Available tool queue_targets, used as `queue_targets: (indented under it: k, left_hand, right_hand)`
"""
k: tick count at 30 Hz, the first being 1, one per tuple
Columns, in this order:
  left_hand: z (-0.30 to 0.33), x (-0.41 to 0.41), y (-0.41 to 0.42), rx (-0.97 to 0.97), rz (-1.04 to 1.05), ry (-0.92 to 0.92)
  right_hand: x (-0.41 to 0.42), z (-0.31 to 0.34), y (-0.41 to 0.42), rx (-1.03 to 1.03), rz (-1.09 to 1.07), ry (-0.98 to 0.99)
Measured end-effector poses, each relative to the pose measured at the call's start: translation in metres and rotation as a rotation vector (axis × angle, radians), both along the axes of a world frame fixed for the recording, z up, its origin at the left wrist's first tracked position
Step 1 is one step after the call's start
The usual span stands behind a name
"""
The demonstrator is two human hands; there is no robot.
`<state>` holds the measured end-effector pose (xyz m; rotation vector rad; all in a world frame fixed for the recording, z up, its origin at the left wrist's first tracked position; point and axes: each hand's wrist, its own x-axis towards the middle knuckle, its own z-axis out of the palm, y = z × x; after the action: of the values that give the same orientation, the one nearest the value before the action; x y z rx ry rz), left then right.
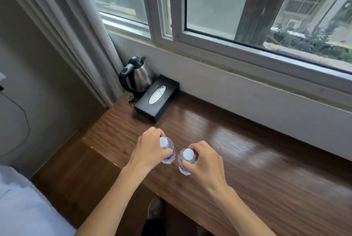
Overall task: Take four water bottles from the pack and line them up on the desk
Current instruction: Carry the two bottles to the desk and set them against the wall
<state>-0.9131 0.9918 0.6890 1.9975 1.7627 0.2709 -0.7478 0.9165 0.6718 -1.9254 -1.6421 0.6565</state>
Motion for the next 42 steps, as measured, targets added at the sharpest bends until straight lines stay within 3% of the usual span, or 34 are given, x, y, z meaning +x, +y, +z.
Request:
queue_targets:
  k: [9, 16, 23, 32, 42]
  left_hand:
    - [-0.016, -0.032, 0.089, -0.063, -0.313, -0.035]
    - [-0.034, -0.039, 0.112, -0.101, -0.461, -0.045]
    - [-0.052, -0.046, 0.111, -0.098, -0.482, -0.086]
    - [-0.074, -0.057, 0.109, 0.029, -0.605, -0.286]
    - [-0.118, -0.079, 0.096, -0.09, -0.549, -0.46]
  right_hand:
    - [-0.059, -0.008, 0.045, -0.055, -0.331, -0.011]
    - [-0.083, -0.018, 0.068, -0.064, -0.49, 0.003]
    - [-0.086, -0.038, 0.072, -0.074, -0.491, 0.01]
    - [-0.079, -0.058, 0.071, 0.0, -0.513, 0.034]
    - [-0.072, -0.1, 0.059, 0.104, -0.419, 0.184]
